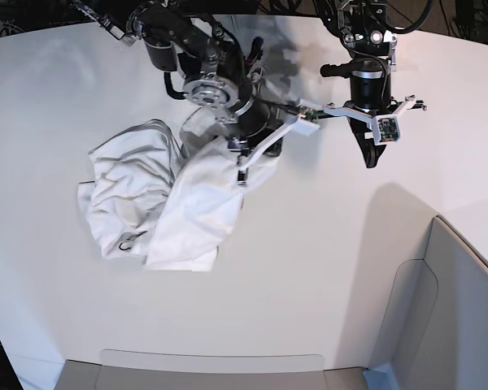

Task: Layout the t-shirt on the table in an organized manner, then fold the t-shirt properly
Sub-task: 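Lift and drag the grasped shirt fabric away from the pile with the right gripper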

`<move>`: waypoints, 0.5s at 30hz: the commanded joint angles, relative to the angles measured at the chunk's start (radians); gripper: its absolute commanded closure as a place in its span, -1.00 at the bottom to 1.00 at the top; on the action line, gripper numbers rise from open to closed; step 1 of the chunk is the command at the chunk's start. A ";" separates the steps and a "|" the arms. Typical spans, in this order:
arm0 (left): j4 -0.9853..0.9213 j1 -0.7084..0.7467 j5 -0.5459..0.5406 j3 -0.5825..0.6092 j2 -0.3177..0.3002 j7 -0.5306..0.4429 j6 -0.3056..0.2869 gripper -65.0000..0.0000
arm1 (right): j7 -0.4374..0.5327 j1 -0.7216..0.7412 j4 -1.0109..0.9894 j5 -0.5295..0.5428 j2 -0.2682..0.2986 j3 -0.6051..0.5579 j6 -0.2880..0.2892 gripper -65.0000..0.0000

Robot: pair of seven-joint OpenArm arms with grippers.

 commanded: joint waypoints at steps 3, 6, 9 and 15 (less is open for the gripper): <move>0.016 0.012 0.005 -0.003 0.002 -0.024 0.004 0.94 | 0.062 0.013 -0.066 -0.090 -0.028 -0.073 0.010 1.00; 0.016 0.013 0.005 -0.003 0.002 -0.024 0.004 0.94 | 0.089 0.005 -0.112 -0.154 -0.055 -0.100 0.005 1.00; 0.016 0.013 0.005 -0.003 0.002 -0.024 0.004 0.94 | 0.085 -0.010 -0.133 -0.222 -0.106 -0.100 0.004 1.00; 0.016 0.013 0.005 -0.004 0.002 -0.024 0.005 0.94 | 0.054 -0.018 -0.129 -0.337 -0.174 -0.102 0.004 1.00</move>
